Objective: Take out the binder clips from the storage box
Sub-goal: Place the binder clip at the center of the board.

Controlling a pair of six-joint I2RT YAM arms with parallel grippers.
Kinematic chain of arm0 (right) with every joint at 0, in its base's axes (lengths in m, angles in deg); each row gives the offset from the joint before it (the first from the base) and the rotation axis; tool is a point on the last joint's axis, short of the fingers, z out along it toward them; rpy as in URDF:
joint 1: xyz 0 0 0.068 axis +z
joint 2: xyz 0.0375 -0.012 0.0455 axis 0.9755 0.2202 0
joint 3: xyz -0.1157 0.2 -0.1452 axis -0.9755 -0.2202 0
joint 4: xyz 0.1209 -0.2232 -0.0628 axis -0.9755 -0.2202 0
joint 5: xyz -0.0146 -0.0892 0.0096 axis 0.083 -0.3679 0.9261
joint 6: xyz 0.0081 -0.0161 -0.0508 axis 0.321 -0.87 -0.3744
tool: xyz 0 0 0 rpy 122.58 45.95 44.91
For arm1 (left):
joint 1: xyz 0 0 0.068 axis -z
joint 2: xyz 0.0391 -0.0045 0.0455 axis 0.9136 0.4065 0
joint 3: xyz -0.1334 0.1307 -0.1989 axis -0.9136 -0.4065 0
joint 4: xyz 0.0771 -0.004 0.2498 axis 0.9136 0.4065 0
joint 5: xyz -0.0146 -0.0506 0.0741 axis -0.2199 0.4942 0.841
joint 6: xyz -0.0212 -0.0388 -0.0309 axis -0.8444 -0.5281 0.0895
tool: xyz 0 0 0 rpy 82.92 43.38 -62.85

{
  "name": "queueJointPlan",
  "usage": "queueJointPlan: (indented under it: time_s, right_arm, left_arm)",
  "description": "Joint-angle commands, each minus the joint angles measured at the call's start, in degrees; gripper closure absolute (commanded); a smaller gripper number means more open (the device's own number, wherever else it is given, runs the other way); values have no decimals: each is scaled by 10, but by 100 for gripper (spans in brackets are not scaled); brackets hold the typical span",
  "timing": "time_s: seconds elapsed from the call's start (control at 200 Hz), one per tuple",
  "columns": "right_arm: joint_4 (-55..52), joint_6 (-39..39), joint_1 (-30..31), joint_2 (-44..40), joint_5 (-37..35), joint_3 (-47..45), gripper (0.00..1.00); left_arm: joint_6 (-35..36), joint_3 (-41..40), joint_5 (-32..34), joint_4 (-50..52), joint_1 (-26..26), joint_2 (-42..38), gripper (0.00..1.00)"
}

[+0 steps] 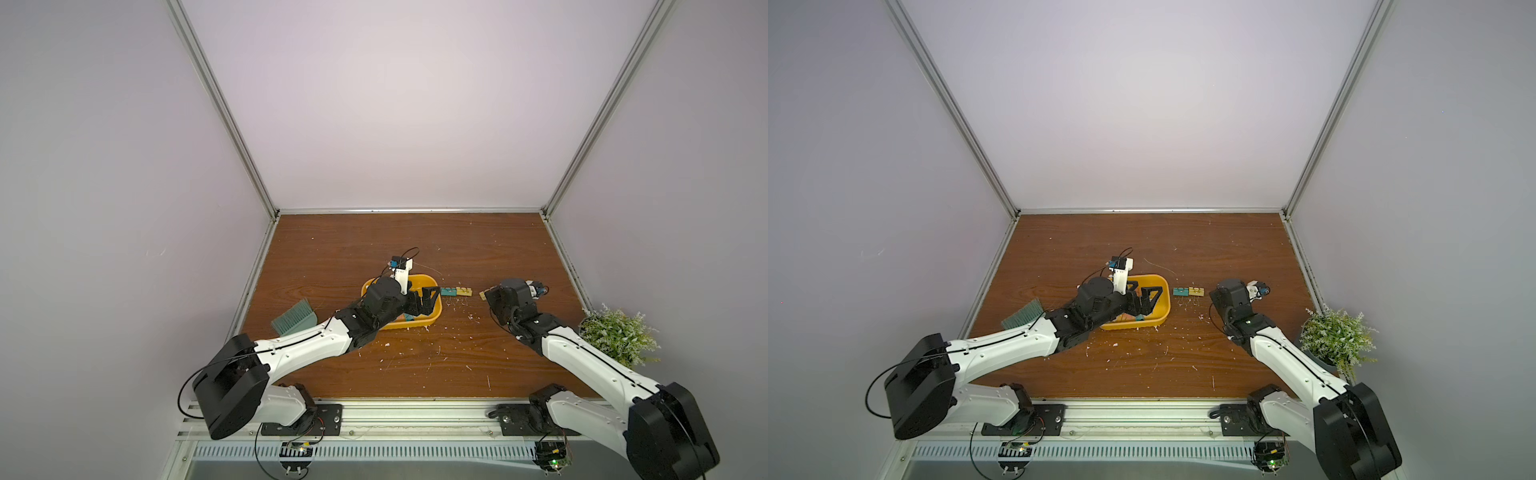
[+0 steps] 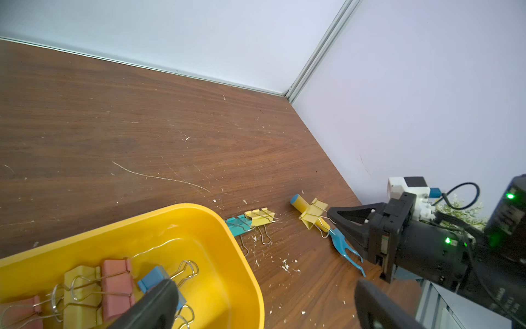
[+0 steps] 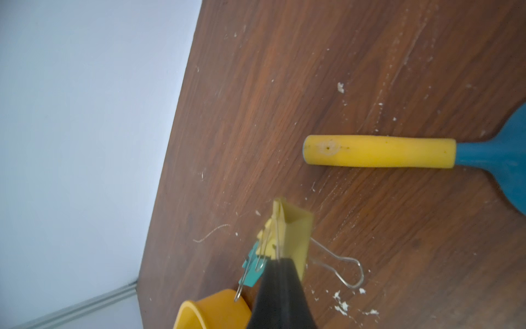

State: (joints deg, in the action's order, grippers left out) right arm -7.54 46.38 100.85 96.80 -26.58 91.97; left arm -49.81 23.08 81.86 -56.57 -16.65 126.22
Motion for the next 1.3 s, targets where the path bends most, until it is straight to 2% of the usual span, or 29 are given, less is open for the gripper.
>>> queueJointPlan:
  time_s: [0.0, 0.25, 0.4, 0.565, 0.871, 0.916, 1.056, 1.131, 1.296]
  right_arm:
    - [48, 86, -1, 23, -46, -6, 100]
    - [86, 117, -5, 97, -20, 11, 100]
    - [56, 159, -6, 143, -20, 43, 100]
    - [68, 175, -7, 186, -12, 63, 100]
    - [75, 214, -7, 219, -17, 73, 98]
    - [76, 211, -7, 220, -9, 75, 96]
    - [86, 171, -7, 193, 13, 59, 75]
    - [85, 142, -7, 167, 15, 44, 68]
    - [67, 76, -7, 100, 22, 10, 64]
  left_arm:
    - [24, 13, 18, -13, 6, 6, 0]
    - [39, 8, 33, -21, 6, 3, 0]
    - [45, 10, 39, -24, 6, 5, 0]
    - [49, 10, 41, -22, 6, 3, 0]
    - [51, 12, 45, -22, 0, 3, 0]
    - [51, 12, 45, -24, -1, 2, 0]
    - [55, 16, 41, -27, -6, 0, 0]
    - [63, 17, 35, -32, -11, -3, 0]
    - [95, 37, 2, -30, -29, -9, 0]
